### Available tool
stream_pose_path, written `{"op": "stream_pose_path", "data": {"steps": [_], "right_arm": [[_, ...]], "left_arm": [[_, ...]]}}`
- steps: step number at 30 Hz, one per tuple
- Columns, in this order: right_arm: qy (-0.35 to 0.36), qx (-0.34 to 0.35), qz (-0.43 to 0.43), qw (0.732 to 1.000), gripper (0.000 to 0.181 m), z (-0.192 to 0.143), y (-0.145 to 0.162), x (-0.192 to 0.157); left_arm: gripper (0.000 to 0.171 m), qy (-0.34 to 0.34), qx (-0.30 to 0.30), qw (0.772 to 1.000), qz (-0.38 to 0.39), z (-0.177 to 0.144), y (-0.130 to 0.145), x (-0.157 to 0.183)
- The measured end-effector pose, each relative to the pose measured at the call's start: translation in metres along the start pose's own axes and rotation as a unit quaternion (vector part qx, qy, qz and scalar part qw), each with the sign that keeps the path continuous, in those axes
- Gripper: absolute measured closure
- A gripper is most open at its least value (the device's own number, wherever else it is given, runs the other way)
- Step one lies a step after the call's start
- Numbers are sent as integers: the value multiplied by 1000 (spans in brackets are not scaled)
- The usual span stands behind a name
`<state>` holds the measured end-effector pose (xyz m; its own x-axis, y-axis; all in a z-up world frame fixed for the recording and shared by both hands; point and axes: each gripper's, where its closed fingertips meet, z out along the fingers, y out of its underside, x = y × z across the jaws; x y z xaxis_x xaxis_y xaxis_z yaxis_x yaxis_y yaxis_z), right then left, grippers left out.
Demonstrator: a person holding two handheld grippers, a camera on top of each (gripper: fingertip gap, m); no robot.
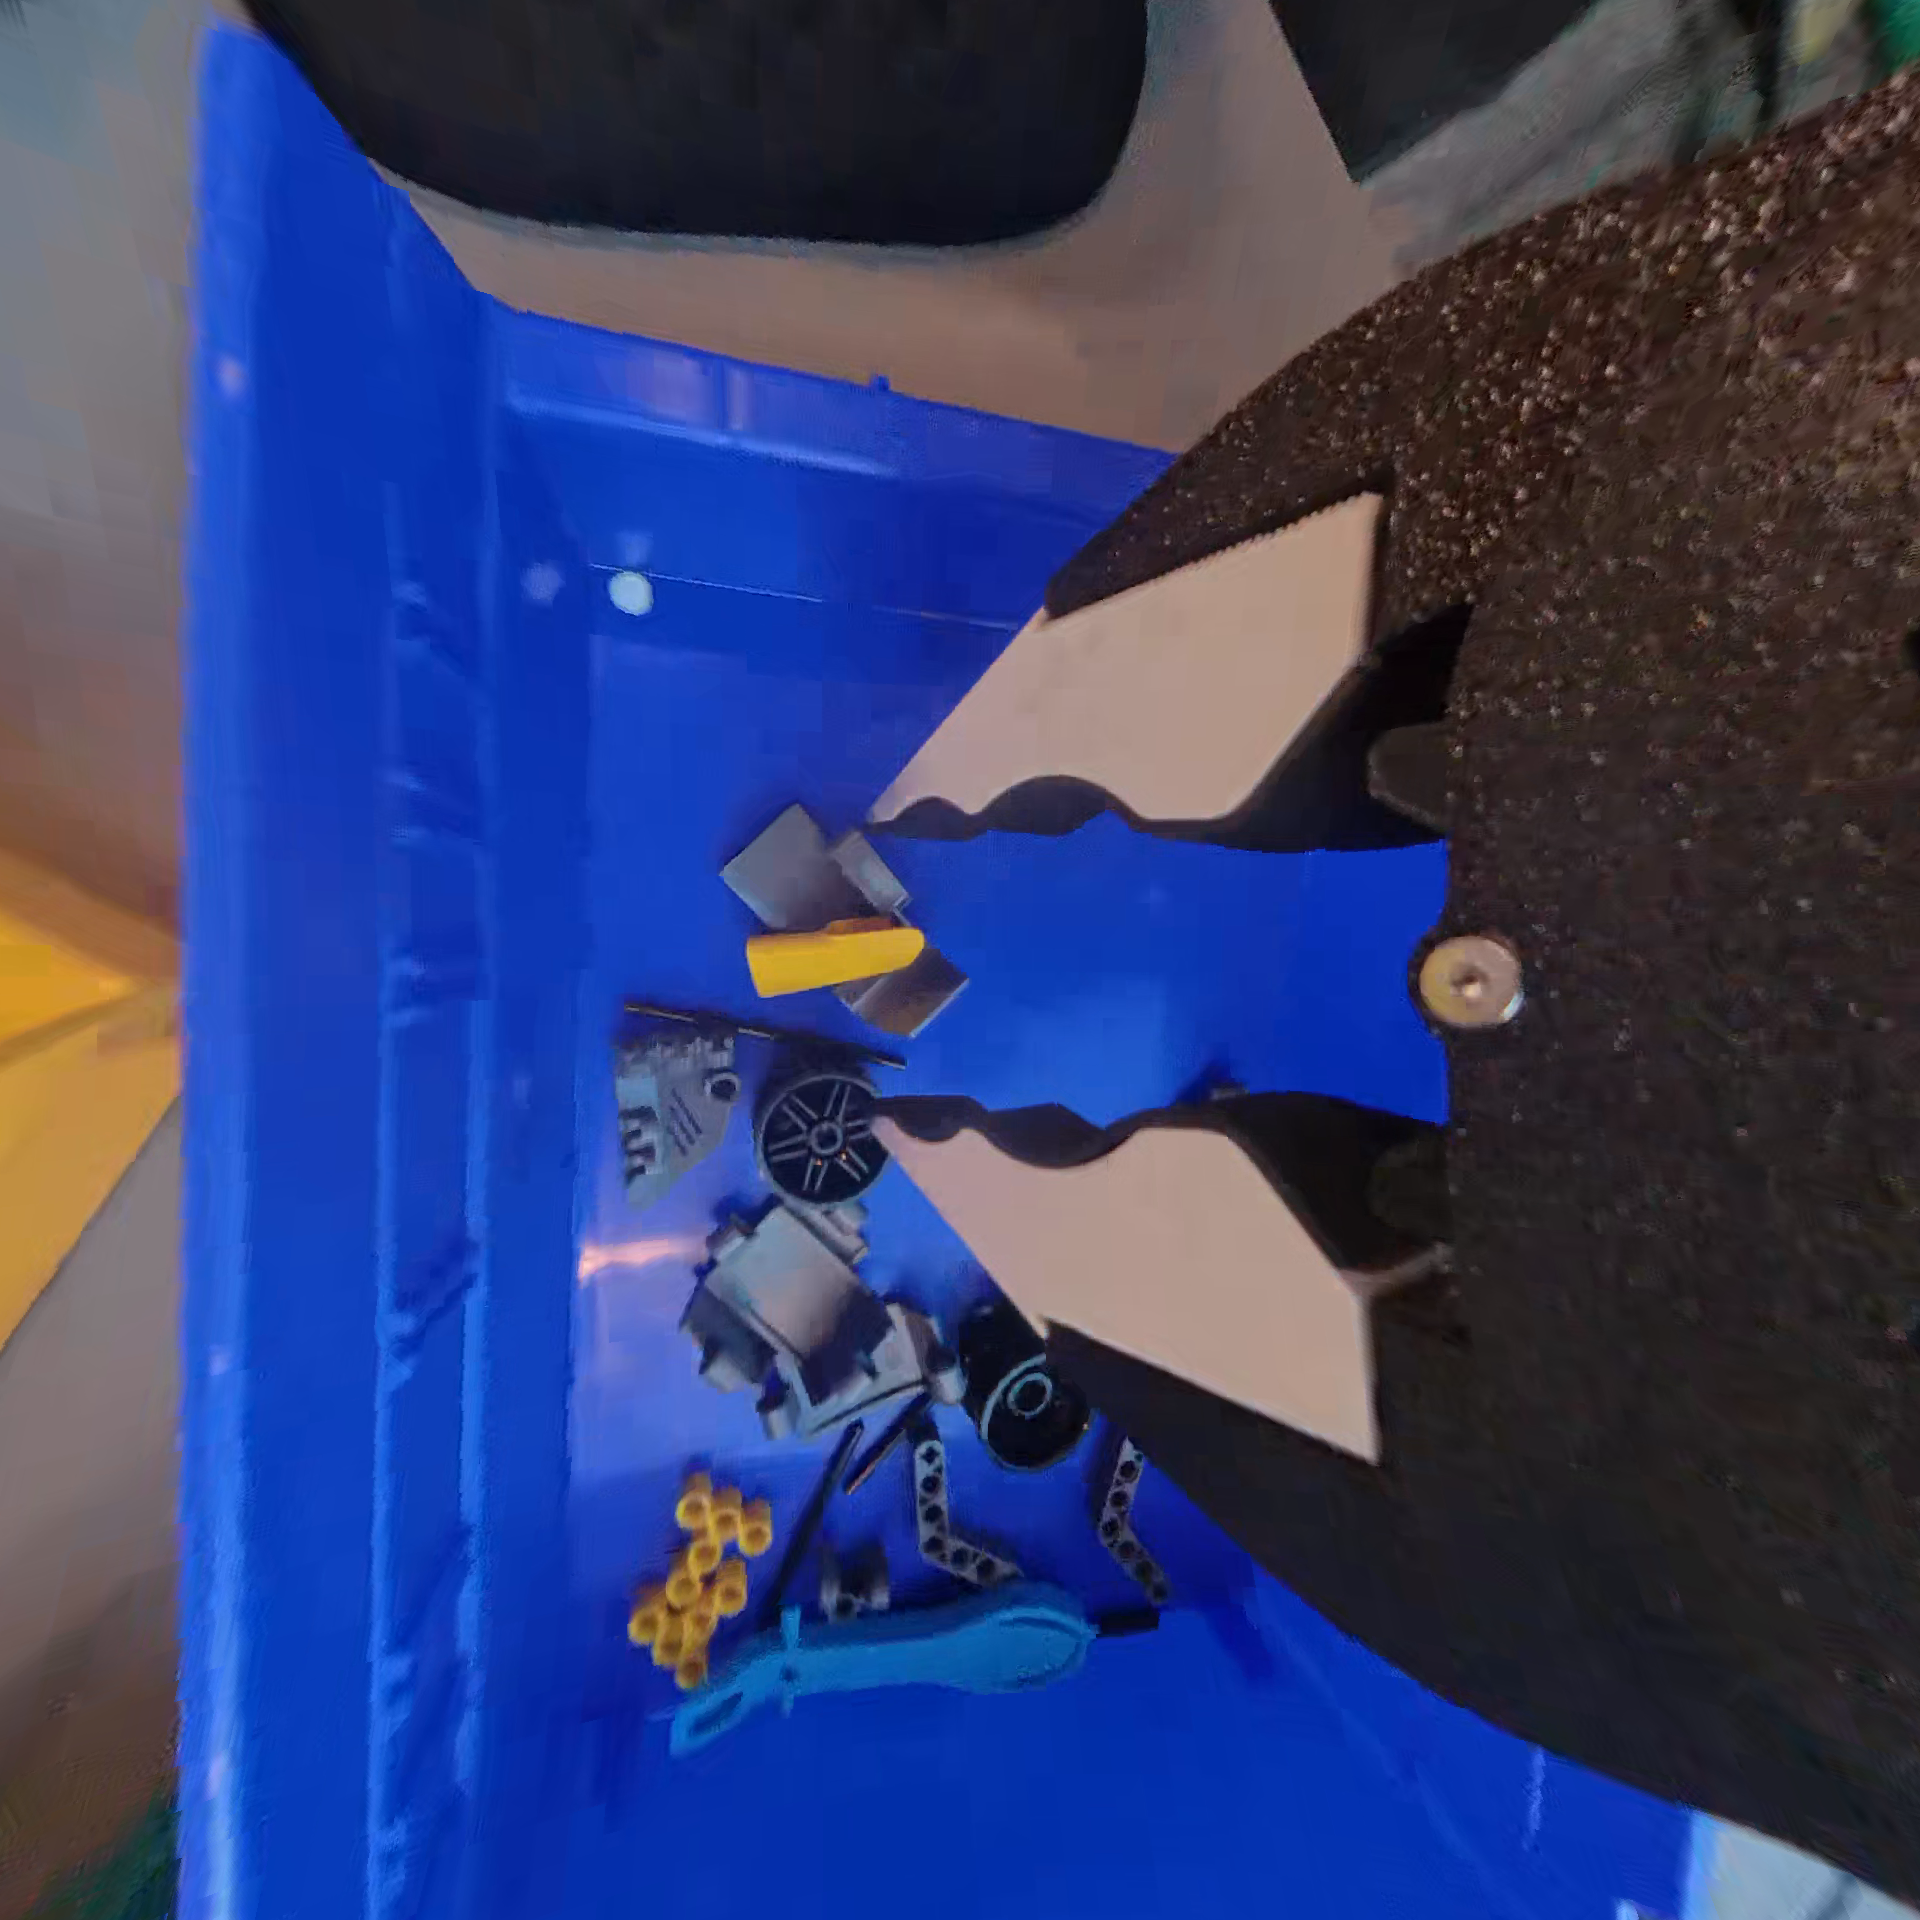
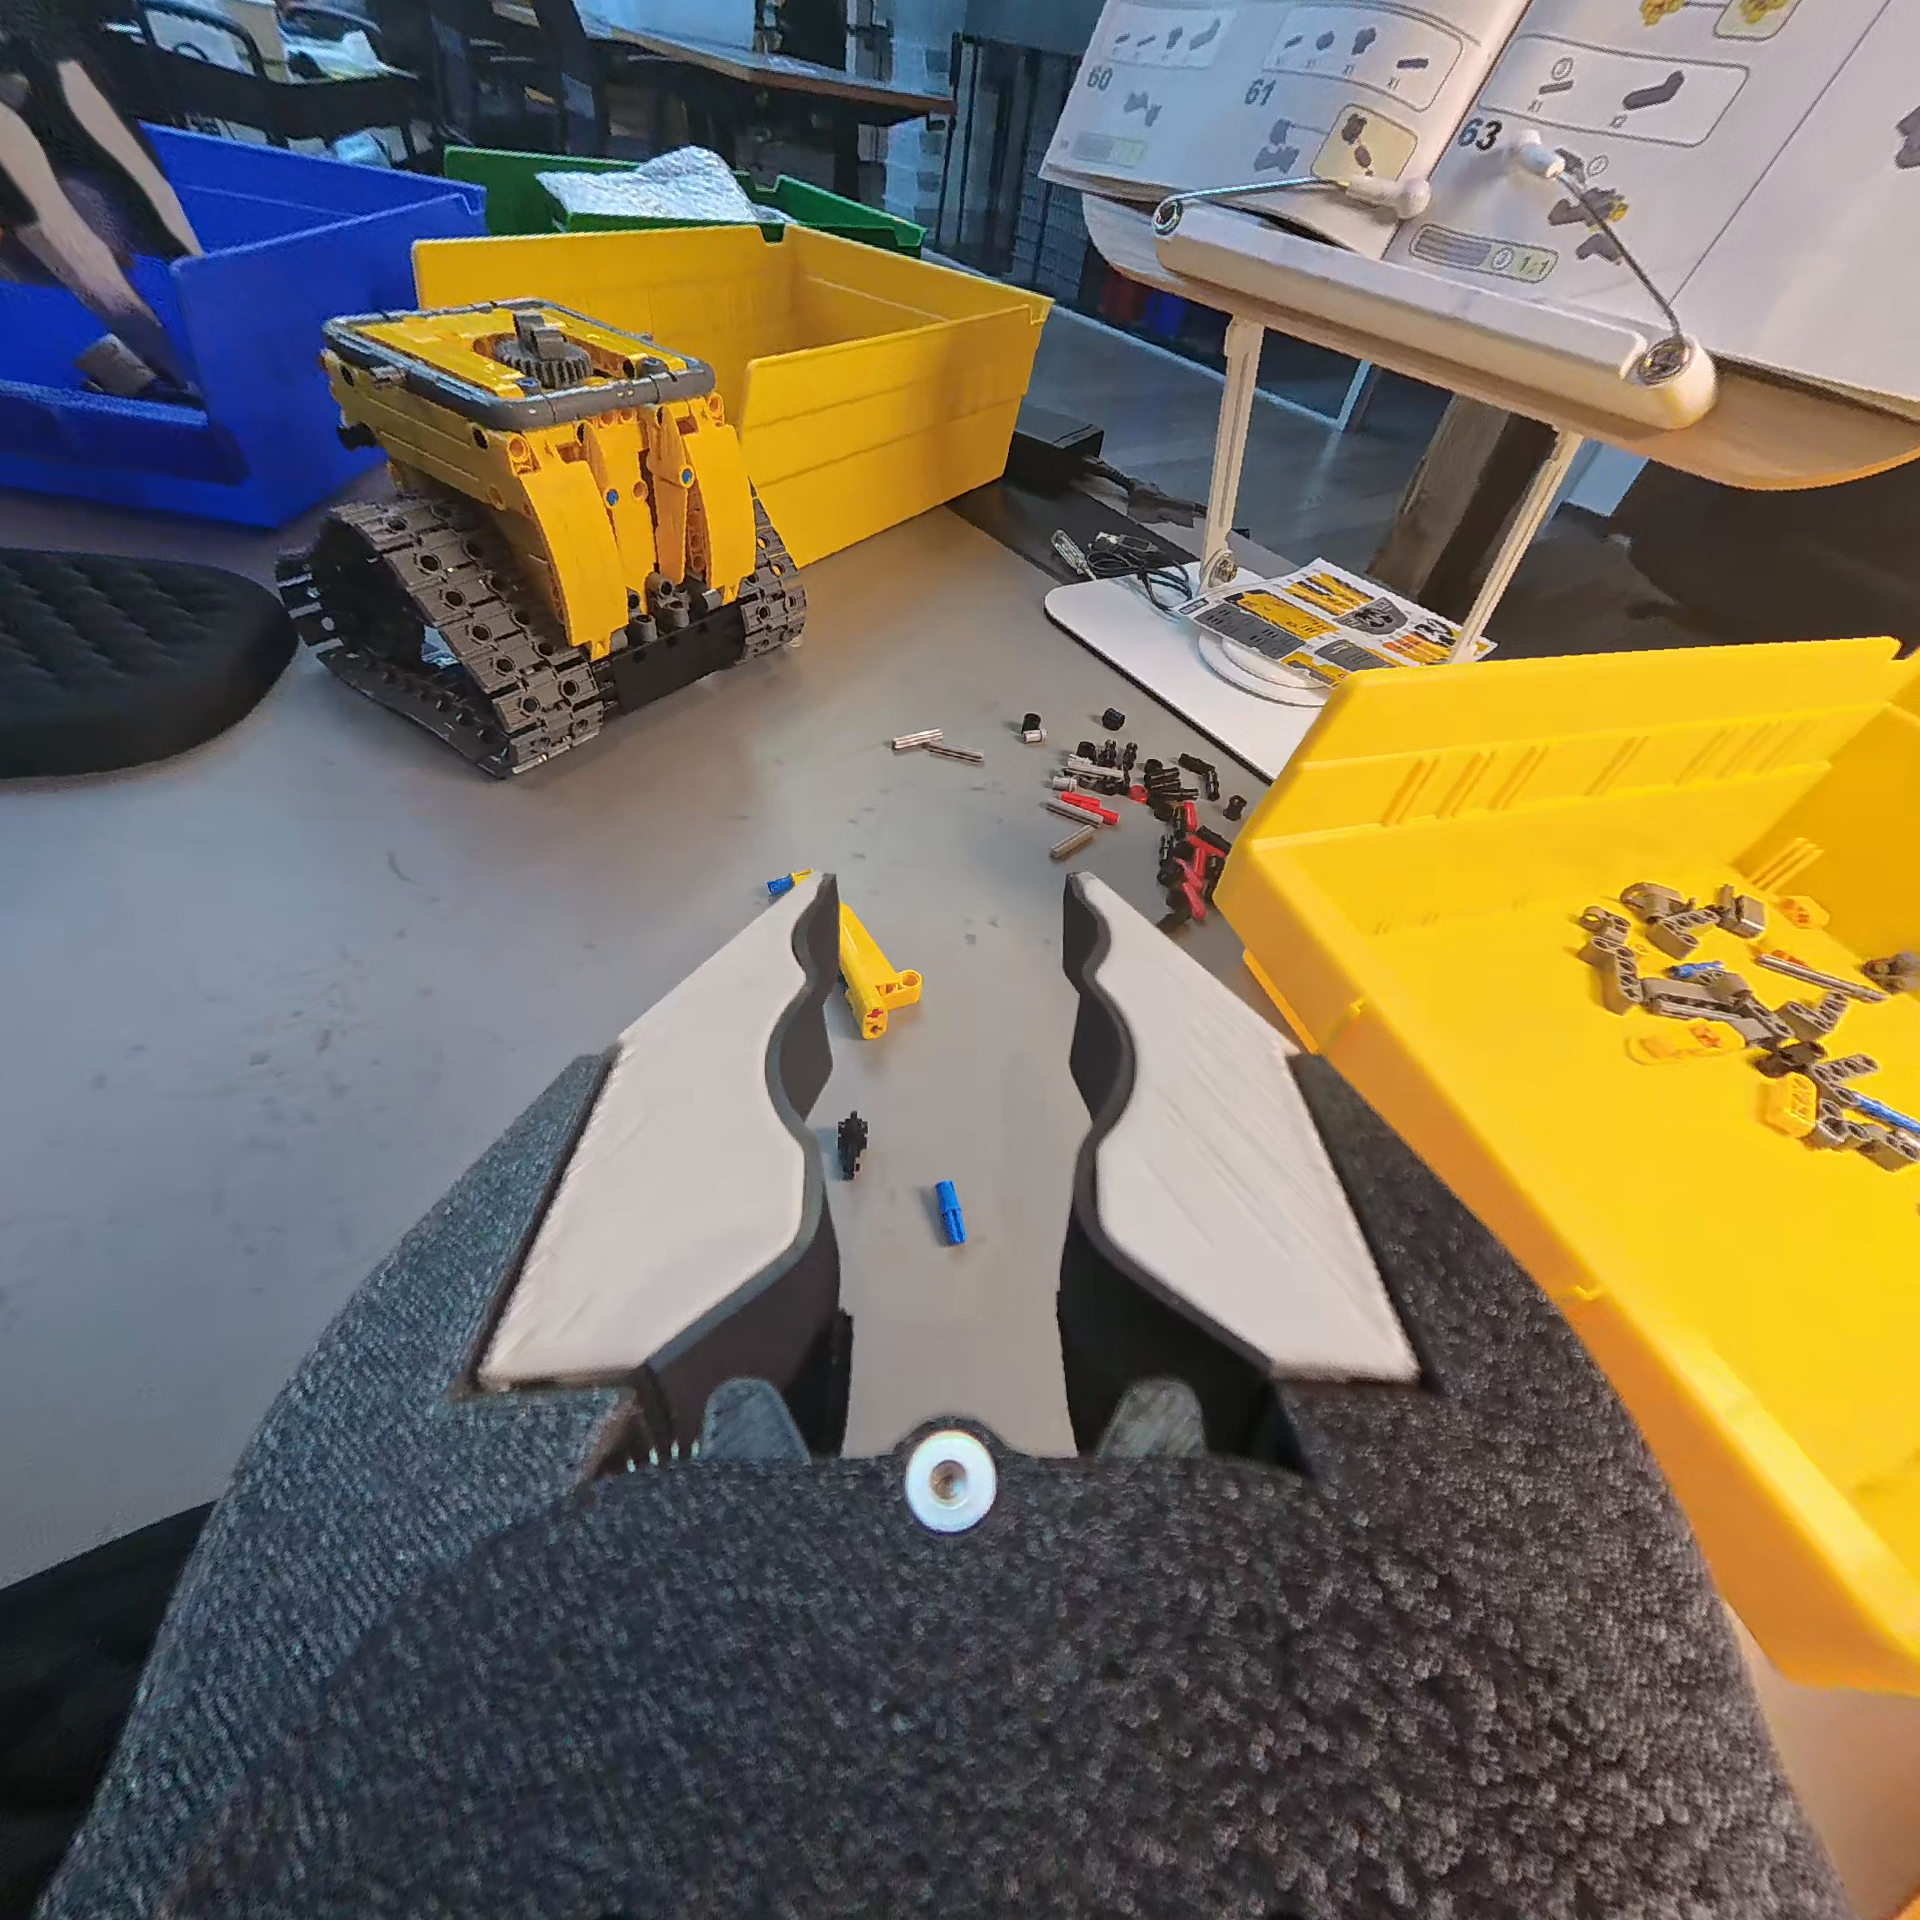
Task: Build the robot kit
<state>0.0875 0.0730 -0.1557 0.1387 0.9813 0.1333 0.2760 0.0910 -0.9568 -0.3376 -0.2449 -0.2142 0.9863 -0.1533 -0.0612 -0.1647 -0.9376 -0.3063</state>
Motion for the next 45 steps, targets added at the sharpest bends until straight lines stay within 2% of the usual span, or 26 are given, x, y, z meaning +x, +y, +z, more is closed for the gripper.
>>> {"op": "stream_pose_path", "data": {"steps": [3, 6, 12, 19, 23, 25, 30, 35, 38, 41, 43, 45], "right_arm": [[3, -14, -8, 1000, 138, 2, 5, -1], [4, -24, -14, 1000, 139, 2, 10, -3], [3, -30, -9, 999, 140, 5, 17, -5], [0, -35, -10, 999, 141, 7, 20, -7], [-4, -37, -12, 999, 141, 9, 21, -10], [-2, -39, -20, 999, 141, 7, 20, -11], [10, -36, -24, 999, 142, 0, 18, -8], [16, -33, -19, 999, 142, -4, 20, -5], [17, -25, -26, 999, 142, -8, 14, -7], [7, -10, -39, 999, 141, -11, 5, -17], [-16, 2, -57, 998, 141, -10, -5, -33], [-48, 19, -84, 995, 139, -6, -18, -56]], "left_arm": [[134, -2, -56, 997, 55, 22, 9, 7], [149, -7, -46, 997, 54, 27, 2, 4], [159, 11, -51, 998, 44, 30, 4, 2], [149, 25, 6, 998, 64, 15, -24, 17], [125, 27, -10, 996, 82, 32, -27, 24], [120, 40, -10, 997, 72, 40, -29, 27], [132, 53, -9, 996, 70, 47, -31, 32], [133, 23, -17, 997, 78, 36, -25, 26], [133, -3, 14, 998, 66, 6, -27, 21], [133, -19, 97, 994, 49, -40, -47, 27], [132, 17, 191, 980, 48, -69, -76, 55], [133, 102, 290, 950, 54, -92, -110, 107]]}}
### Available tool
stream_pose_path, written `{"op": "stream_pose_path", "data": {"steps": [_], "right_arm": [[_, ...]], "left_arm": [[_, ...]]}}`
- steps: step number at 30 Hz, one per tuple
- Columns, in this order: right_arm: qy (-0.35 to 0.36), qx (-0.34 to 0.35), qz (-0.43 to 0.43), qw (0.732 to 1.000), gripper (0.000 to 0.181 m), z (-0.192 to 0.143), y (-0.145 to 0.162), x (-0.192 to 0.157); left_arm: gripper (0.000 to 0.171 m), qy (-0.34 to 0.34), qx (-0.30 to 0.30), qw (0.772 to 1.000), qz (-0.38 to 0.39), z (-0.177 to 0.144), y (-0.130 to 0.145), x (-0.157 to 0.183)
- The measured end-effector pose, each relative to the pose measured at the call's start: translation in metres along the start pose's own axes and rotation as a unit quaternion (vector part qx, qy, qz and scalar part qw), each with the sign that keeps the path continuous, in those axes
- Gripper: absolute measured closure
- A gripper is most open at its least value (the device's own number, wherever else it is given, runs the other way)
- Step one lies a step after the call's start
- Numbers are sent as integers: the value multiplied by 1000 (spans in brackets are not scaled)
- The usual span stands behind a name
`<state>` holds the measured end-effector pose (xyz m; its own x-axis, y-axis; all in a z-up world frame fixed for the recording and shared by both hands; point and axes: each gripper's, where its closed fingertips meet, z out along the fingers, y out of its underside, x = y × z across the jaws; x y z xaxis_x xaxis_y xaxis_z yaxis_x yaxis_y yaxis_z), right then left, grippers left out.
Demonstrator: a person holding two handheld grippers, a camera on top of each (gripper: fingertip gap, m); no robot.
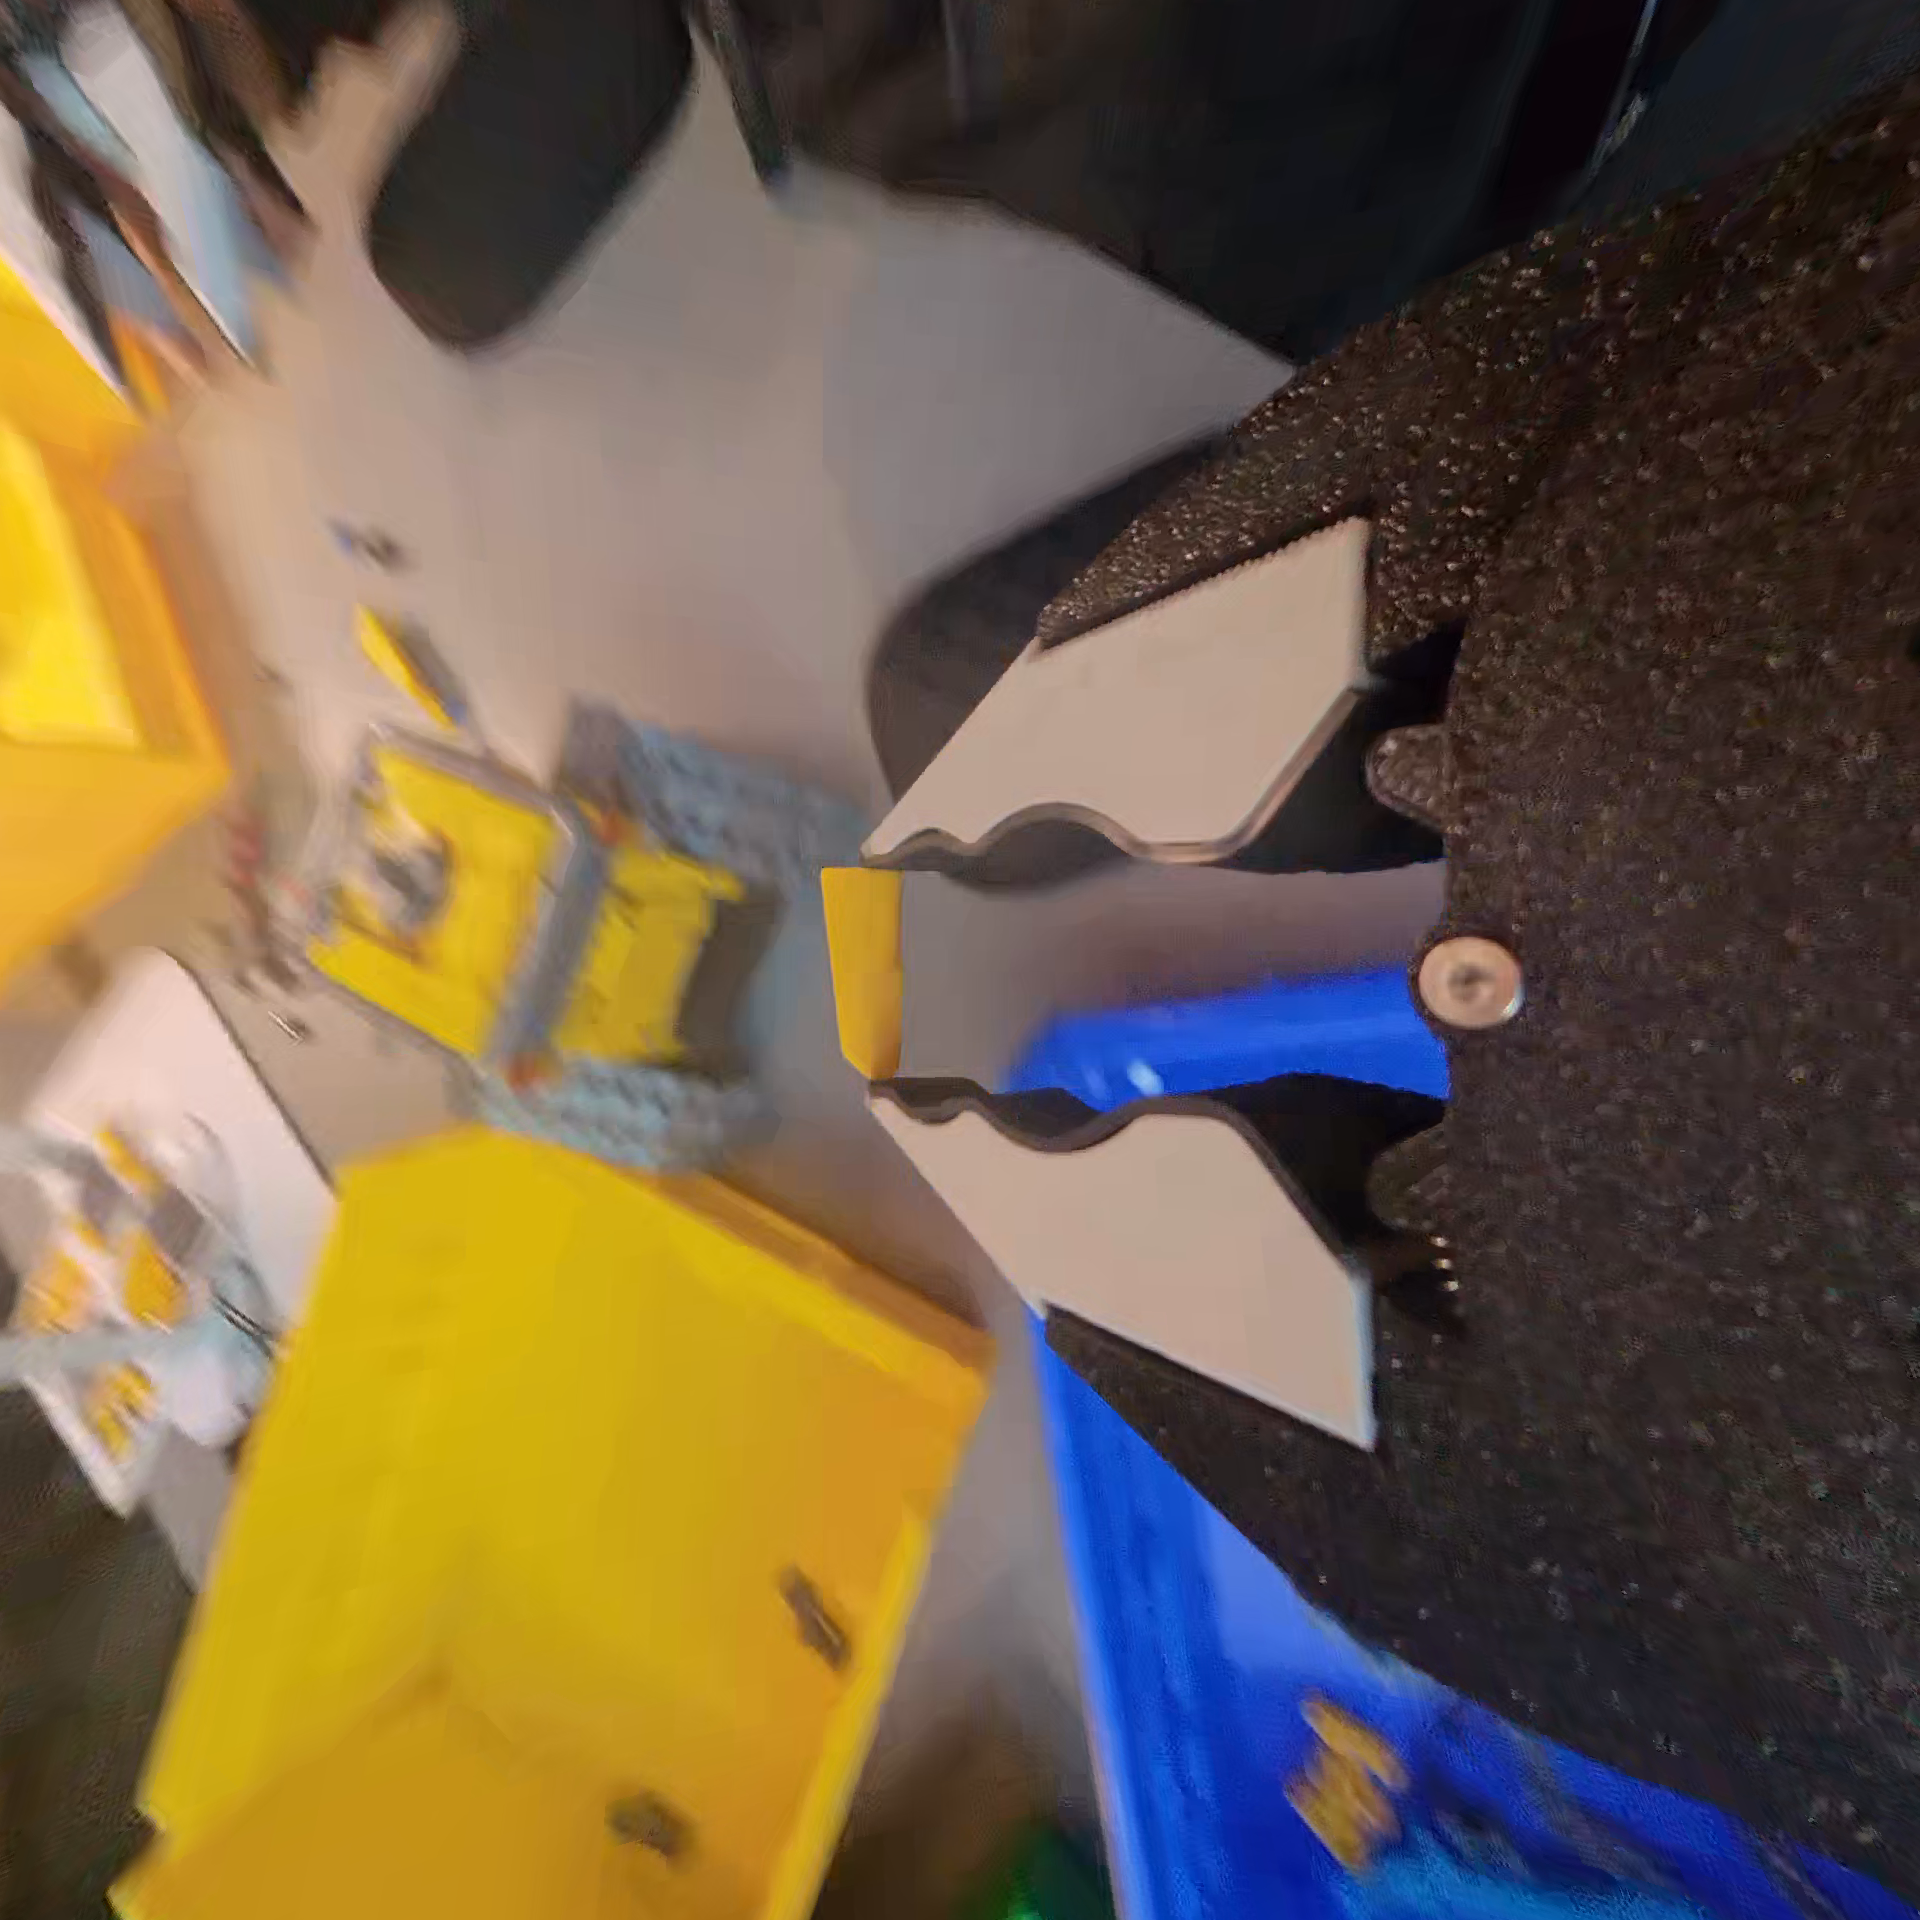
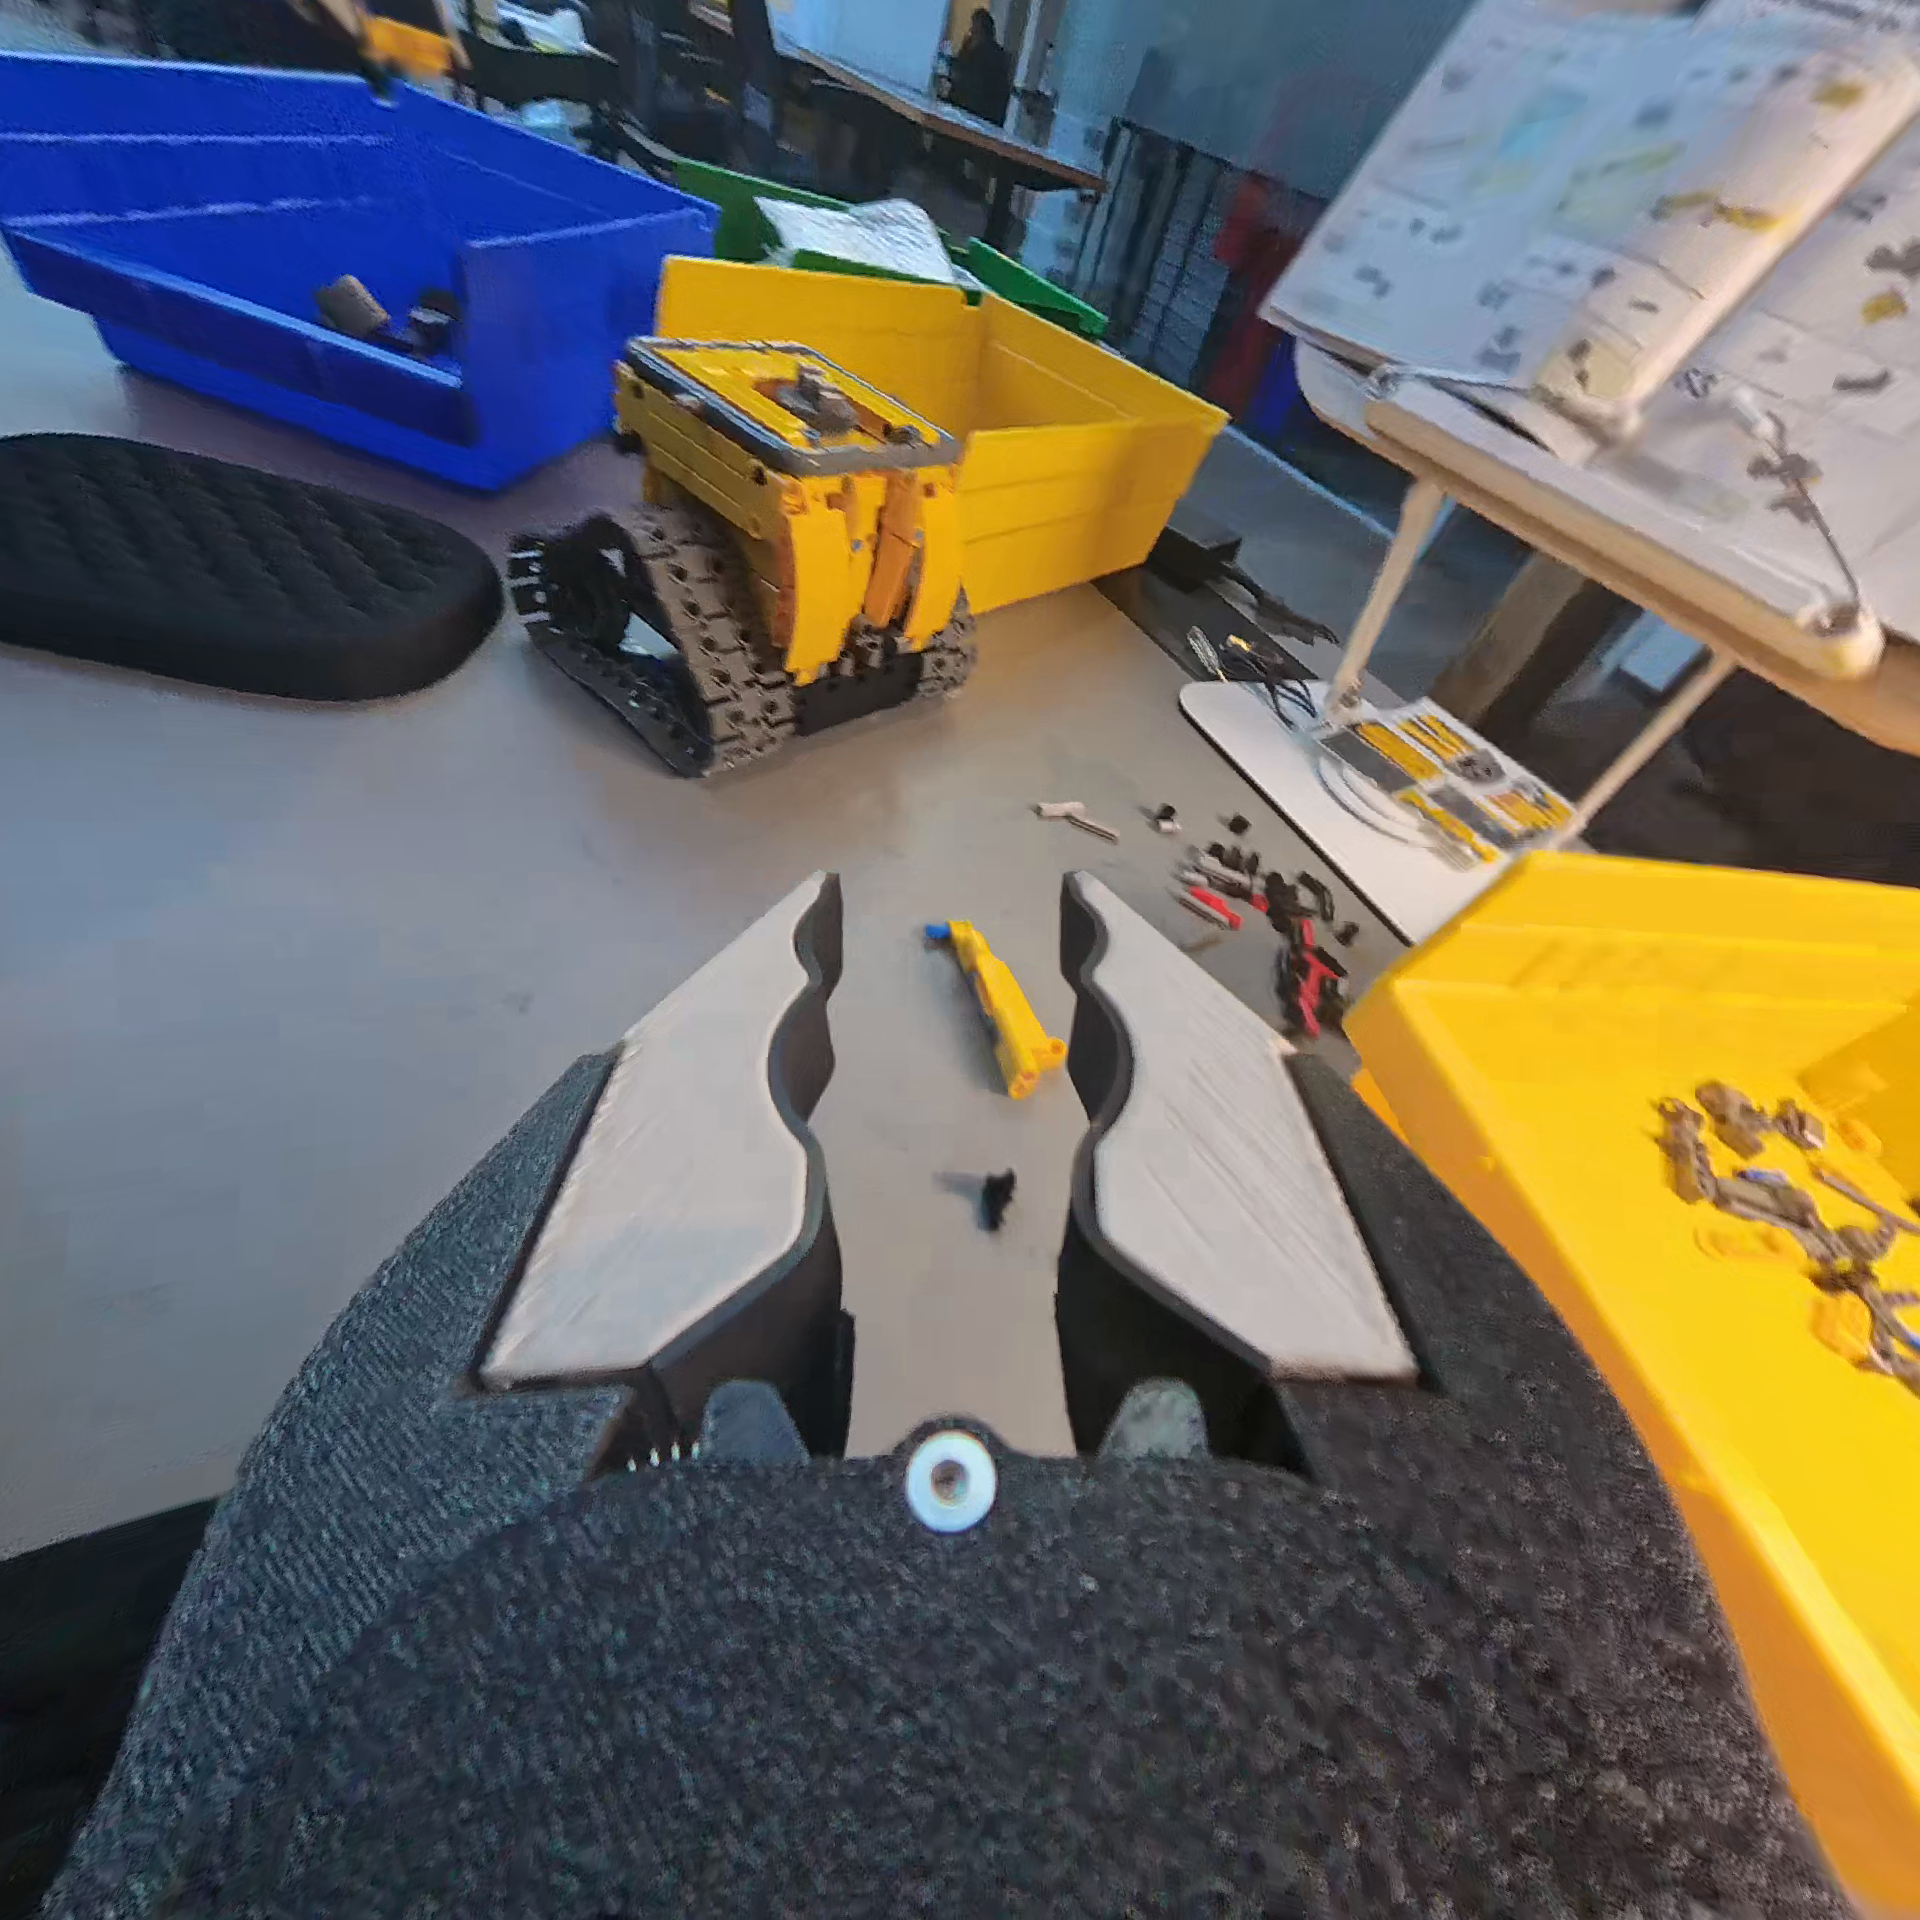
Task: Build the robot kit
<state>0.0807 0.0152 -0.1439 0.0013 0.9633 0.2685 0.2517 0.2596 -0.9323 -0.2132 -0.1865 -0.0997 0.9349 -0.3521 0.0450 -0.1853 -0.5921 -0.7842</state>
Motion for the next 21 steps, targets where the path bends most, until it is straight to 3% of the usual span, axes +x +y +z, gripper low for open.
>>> {"op": "stream_pose_path", "data": {"steps": [2, 4, 7, 9, 12, 15, 18, 20, 21], "right_arm": [[-35, 18, -41, 998, 139, 9, -19, -25], [-71, 32, -93, 993, 139, 18, -36, -55], [-112, 50, -165, 979, 139, 30, -57, -98], [-115, 54, -197, 972, 139, 37, -65, -114], [-103, 60, -215, 969, 144, 41, -69, -119], [-78, 59, -219, 971, 170, 38, -68, -108], [-95, 49, -207, 972, 171, 36, -63, -108], [-113, 26, -191, 975, 172, 37, -54, -108], [-128, 9, -175, 976, 172, 37, -49, -107]], "left_arm": [[133, 106, 83, 991, -4, 19, -34, 58], [133, 220, 150, 963, -40, 44, -58, 114], [133, 370, 205, 895, -143, 86, -81, 176], [133, 448, 210, 847, -192, 109, -88, 204], [134, 485, 203, 820, -225, 138, -92, 224], [134, 511, 201, 802, -236, 145, -95, 233], [133, 525, 195, 787, -260, 149, -93, 236], [133, 514, 184, 793, -271, 155, -89, 233], [130, 496, 179, 806, -268, 159, -87, 230]]}}
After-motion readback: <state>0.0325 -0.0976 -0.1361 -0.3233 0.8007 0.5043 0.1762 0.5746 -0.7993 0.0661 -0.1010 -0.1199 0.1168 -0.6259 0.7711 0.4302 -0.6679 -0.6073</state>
